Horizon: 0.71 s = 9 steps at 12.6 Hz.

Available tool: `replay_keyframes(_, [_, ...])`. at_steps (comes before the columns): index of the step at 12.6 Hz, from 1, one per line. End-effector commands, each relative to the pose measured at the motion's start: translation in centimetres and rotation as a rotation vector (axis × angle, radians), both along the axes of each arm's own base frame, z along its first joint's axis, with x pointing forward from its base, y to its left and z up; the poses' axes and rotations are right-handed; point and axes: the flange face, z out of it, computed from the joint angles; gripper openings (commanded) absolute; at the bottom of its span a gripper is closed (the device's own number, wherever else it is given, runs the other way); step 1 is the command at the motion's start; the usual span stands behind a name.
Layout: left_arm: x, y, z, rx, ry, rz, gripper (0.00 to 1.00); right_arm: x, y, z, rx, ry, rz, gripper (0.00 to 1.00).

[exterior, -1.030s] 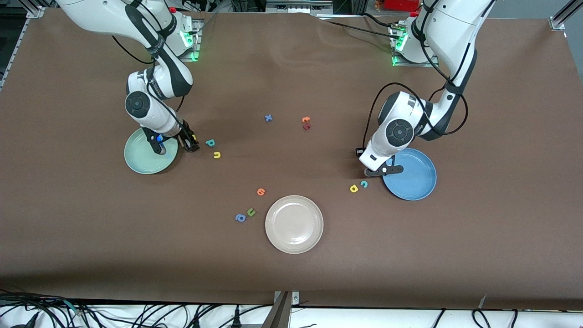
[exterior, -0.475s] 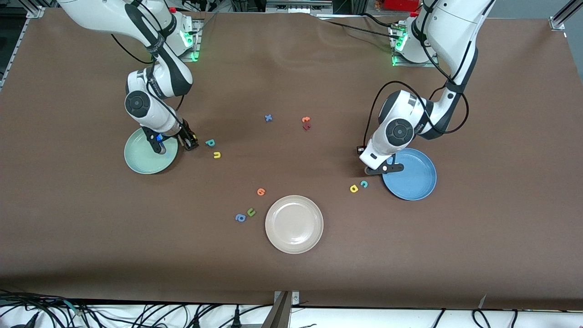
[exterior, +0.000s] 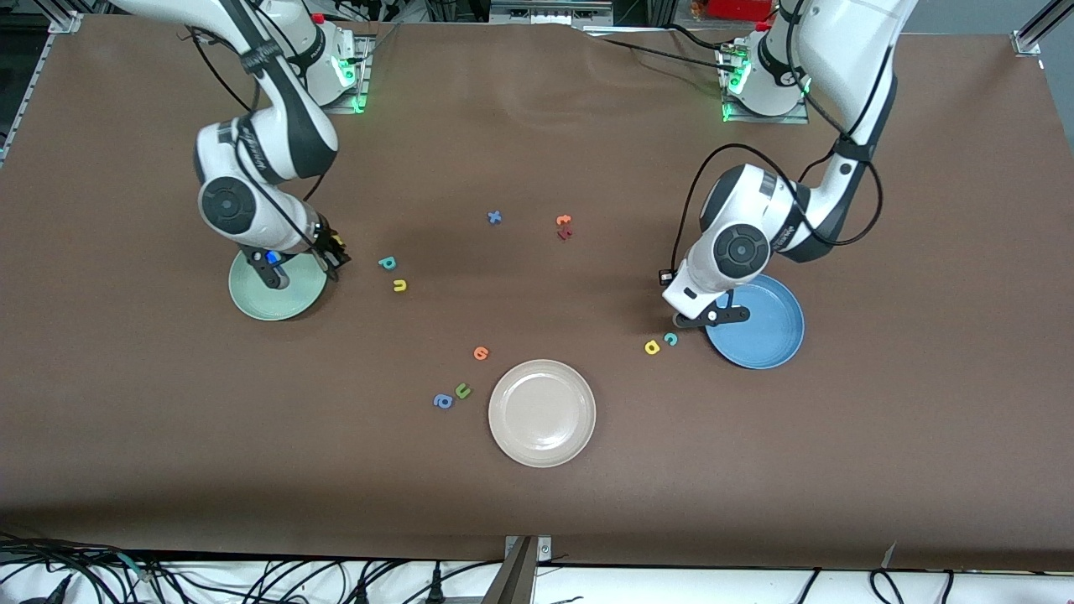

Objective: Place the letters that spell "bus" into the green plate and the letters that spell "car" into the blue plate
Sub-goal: 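Drop the 2 in the green plate while the left gripper drops 1 in blue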

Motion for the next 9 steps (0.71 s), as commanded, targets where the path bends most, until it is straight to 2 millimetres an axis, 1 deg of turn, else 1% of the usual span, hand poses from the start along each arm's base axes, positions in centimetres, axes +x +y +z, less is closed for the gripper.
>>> replay_keyframes(1, [2.6,3.6,1.3,-0.033,0.006,-0.078,0.08,1.6,-5.7,0.5,0.045,0.033,0.109,0.12])
replay_keyframes(2, [4.1,6.3,1.9,-0.059,-0.009,-0.112,0.08,1.7,-7.8,-0.1,0.068,0.04,0.16,0.13])
replay_keyframes(3, [5.1,8.0,1.7,-0.078,-0.012,-0.149,0.08,1.8,-10.1,-1.0,0.086,0.05,0.191,0.13])
replay_keyframes(4, [5.7,9.8,1.3,-0.088,-0.01,-0.172,0.08,1.7,-11.4,-2.3,0.1,0.064,0.213,0.13])
replay_keyframes(6, [5.9,11.2,-0.1,-0.056,0.001,-0.201,0.08,1.1,-13.7,-5.4,0.119,0.054,0.247,0.13])
replay_keyframes(7, [7.0,12.2,0.1,-0.043,-0.017,-0.198,0.09,0.7,-14.4,-7.1,0.125,0.032,0.263,0.13])
replay_keyframes(8, [8.0,12.2,0.1,-0.046,-0.03,-0.2,0.09,0.6,-14.5,-8.4,0.126,0.018,0.269,0.14])
replay_keyframes(9, [8.3,12.7,-0.8,-0.054,-0.02,-0.218,0.09,0.5,-14.6,-9.2,0.127,0.016,0.269,0.15])
